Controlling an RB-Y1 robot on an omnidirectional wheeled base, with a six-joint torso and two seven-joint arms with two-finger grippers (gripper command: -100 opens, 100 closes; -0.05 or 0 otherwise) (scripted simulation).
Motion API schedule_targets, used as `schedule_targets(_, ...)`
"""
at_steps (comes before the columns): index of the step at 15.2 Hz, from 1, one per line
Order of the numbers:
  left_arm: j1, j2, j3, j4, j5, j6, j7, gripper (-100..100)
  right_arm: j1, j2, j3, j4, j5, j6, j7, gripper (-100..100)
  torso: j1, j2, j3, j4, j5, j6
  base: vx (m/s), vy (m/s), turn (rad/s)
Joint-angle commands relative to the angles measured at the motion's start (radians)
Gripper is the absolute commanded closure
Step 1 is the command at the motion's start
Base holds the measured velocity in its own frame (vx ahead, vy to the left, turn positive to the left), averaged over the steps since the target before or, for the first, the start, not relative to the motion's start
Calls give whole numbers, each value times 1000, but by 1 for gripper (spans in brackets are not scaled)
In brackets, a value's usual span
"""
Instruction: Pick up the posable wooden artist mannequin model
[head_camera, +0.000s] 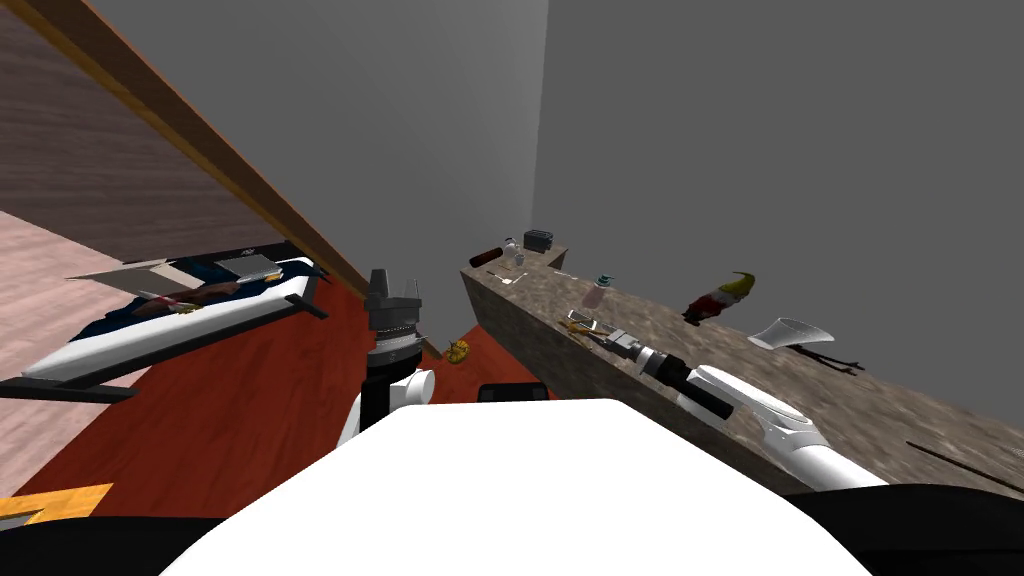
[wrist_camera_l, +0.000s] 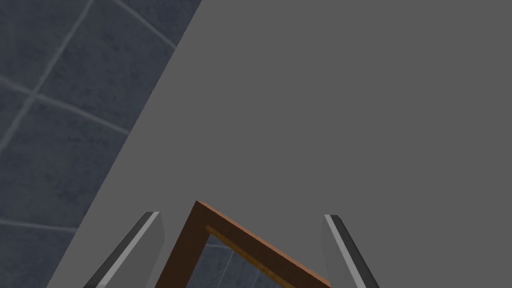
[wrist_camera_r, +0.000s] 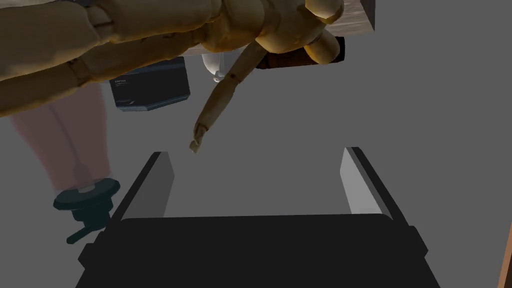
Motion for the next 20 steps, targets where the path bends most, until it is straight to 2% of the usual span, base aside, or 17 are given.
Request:
schedule_targets(1, 0, 0, 0, 0, 0, 0, 0, 0, -10, -41, 13, 36, 20, -11, 8, -100, 0, 0, 0, 0, 0, 0, 3, -13, 215)
schedule_targets(2, 0, 0, 0, 0, 0, 0, 0, 0, -10, -70, 23, 67, 42, -19, 17, -100, 0, 0, 0, 0, 0, 0, 0, -10, 276)
schedule_targets(4, 0, 0, 0, 0, 0, 0, 0, 0, -10, -85, 23, 67, 42, -19, 17, -100, 0, 0, 0, 0, 0, 0, -1, -10, 142)
schedule_targets(5, 0, 0, 0, 0, 0, 0, 0, 0, -10, -127, 33, 98, 64, -28, 25, -100, 1, 0, 0, 0, 0, 1, -4, 1, 153)
schedule_targets(6, 0, 0, 0, 0, 0, 0, 0, 0, -10, -127, 33, 98, 64, -28, 25, -100, 1, 0, 0, 0, 0, 0, -5, 1, 168)
schedule_targets(7, 0, 0, 0, 0, 0, 0, 0, 0, -9, -164, 43, 127, 86, -36, 33, -100, 1, 1, 0, 0, 0, 0, -8, 6, 222)
schedule_targets(8, 0, 0, 0, 0, 0, 0, 0, 0, -9, -168, 43, 127, 86, -36, 33, -100, 1, 1, 0, 0, 0, 0, -9, 6, 208)
schedule_targets(11, 0, 0, 0, 0, 0, 0, 0, 0, -6, -242, 65, 182, 128, -53, 47, -100, 2, 1, 1, 0, 0, 0, -17, 13, 214)
schedule_targets(12, 0, 0, 0, 0, 0, 0, 0, 0, -6, -244, 65, 182, 128, -53, 47, -100, 3, 1, 1, 0, 1, 0, -18, 19, 168)
schedule_targets(14, 0, 0, 0, 0, 0, 0, 0, 0, -2, -302, 87, 232, 167, -70, 60, -100, 3, 2, 1, 0, 1, 0, -28, 41, 245)
schedule_targets(15, 0, 0, 0, 0, 0, 0, 0, 0, -2, -312, 87, 232, 167, -70, 60, -100, 5, 2, 1, 0, 1, 0, -28, 48, 224)
schedule_targets(16, 0, 0, 0, 0, 0, 0, 0, 0, 0, -342, 99, 254, 185, -78, 66, -100, 5, 2, 1, 1, 1, 0, -32, 50, 237)
schedule_targets(17, 0, 0, 0, 0, 0, 0, 0, 0, 0, -342, 99, 254, 185, -78, 66, -100, 5, 2, 1, 1, 1, 0, -31, 46, 149)
schedule_targets(19, 0, 0, 0, 0, 0, 0, 0, 0, 5, -393, 121, 294, 218, -92, 77, -100, 5, 3, 2, 1, 1, 0, -38, 60, 185)
schedule_targets(20, 0, 0, 0, 0, 0, 0, 0, 0, 5, -395, 121, 294, 218, -92, 77, -100, 6, 3, 2, 1, 1, 0, -38, 69, 174)
